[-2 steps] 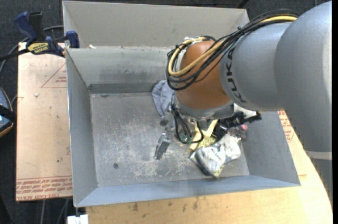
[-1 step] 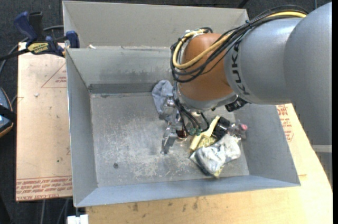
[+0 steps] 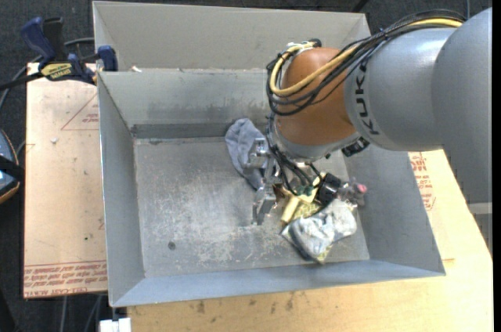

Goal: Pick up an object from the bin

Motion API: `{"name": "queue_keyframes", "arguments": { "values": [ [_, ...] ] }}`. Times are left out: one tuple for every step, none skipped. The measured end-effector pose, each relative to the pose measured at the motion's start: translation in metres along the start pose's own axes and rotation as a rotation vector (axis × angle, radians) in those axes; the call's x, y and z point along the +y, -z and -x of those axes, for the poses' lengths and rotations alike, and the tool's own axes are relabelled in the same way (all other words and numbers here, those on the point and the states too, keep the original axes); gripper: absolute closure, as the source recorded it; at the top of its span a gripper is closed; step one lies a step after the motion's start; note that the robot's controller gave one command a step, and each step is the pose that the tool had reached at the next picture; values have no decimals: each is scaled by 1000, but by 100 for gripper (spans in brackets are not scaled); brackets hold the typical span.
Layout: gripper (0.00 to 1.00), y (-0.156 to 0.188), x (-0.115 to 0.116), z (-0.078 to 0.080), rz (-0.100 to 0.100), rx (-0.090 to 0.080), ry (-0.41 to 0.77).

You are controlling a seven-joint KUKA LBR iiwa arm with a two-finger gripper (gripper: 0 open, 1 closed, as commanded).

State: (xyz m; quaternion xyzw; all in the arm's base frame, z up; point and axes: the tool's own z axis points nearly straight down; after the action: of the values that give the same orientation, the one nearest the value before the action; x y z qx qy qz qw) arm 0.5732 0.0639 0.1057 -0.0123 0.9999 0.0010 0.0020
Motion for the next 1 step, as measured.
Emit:
{"name": "queue_keyframes", "arguments": {
  "values": [
    [0, -11, -10, 10, -1, 2, -212]
  ]
}}
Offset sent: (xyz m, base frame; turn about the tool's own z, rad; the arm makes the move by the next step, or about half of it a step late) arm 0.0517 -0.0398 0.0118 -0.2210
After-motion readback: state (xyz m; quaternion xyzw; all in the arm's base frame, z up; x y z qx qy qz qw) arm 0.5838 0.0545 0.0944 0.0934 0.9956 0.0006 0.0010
